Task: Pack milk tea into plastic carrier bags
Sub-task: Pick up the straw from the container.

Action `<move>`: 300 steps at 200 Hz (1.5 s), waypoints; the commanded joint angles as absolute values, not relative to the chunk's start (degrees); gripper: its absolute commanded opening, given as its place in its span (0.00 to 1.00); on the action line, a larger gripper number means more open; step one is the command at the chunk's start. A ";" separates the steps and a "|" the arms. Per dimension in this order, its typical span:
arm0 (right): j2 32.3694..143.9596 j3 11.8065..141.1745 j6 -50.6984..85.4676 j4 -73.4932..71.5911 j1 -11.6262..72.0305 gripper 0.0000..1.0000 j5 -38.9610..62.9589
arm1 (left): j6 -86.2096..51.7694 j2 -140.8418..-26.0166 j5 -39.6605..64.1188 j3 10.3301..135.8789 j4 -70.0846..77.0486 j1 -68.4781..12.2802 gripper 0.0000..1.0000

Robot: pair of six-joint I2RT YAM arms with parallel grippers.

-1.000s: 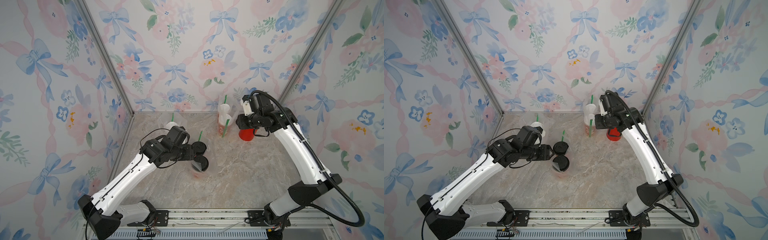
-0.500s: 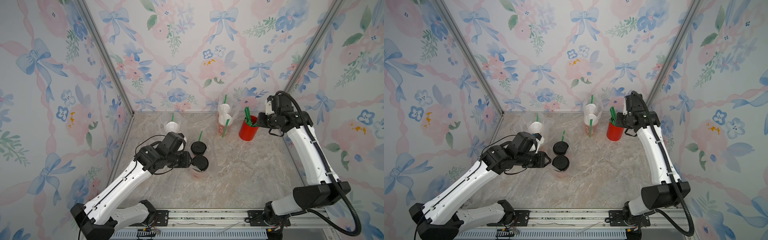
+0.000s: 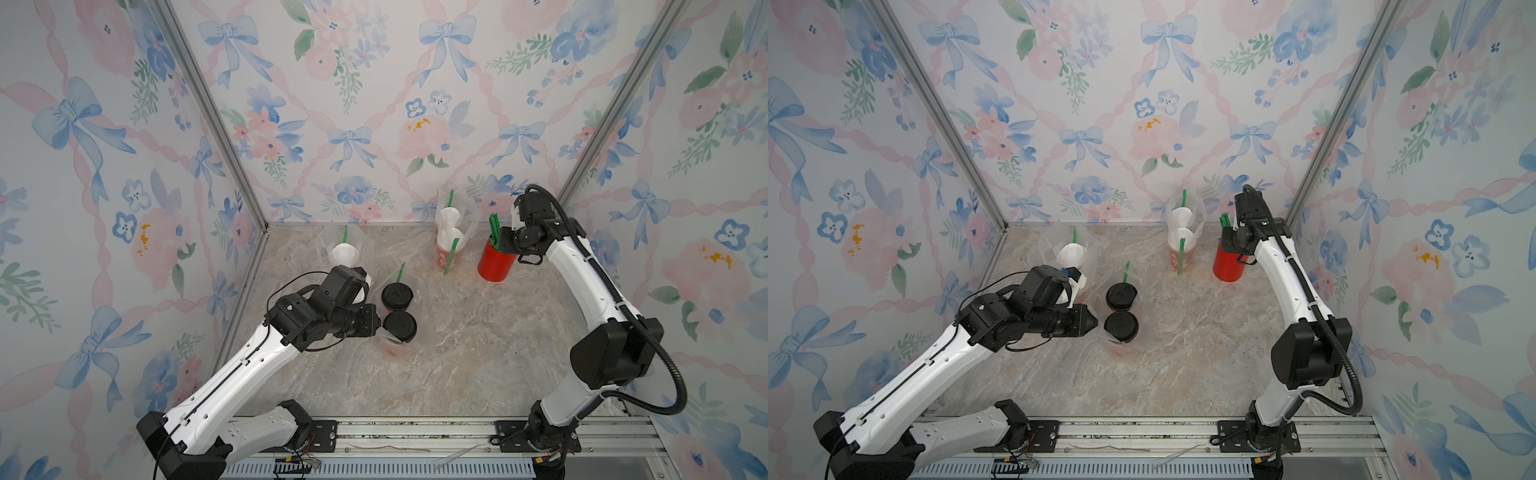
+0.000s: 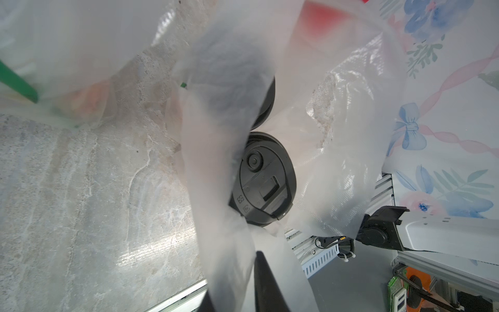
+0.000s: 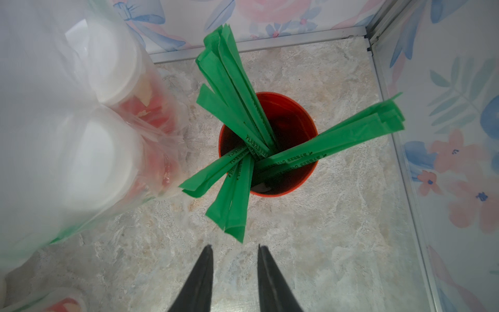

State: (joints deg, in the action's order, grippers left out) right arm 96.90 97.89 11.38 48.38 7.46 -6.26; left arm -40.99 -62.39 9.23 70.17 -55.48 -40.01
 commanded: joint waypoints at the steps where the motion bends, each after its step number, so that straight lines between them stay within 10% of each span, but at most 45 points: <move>1: 95.62 94.32 12.51 45.59 6.94 0.31 -6.28 | -40.56 -61.61 8.09 70.44 -56.16 -40.17 0.18; 140: 102.34 92.28 12.97 33.59 3.26 0.21 -3.46 | -40.36 -61.83 6.90 70.40 -56.07 -40.00 0.17; 249: 104.40 93.30 11.84 28.02 2.85 0.34 -0.15 | -40.34 -61.61 6.84 70.31 -56.07 -39.46 0.16; 300: 104.09 93.04 11.48 27.14 2.57 0.20 -1.54 | -40.33 -61.66 6.95 70.27 -56.07 -39.29 0.16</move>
State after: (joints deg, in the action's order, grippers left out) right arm 103.44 91.90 12.08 28.60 3.36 -1.26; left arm -40.99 -62.41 7.49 70.17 -55.48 -39.68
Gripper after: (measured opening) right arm 0.222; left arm 0.160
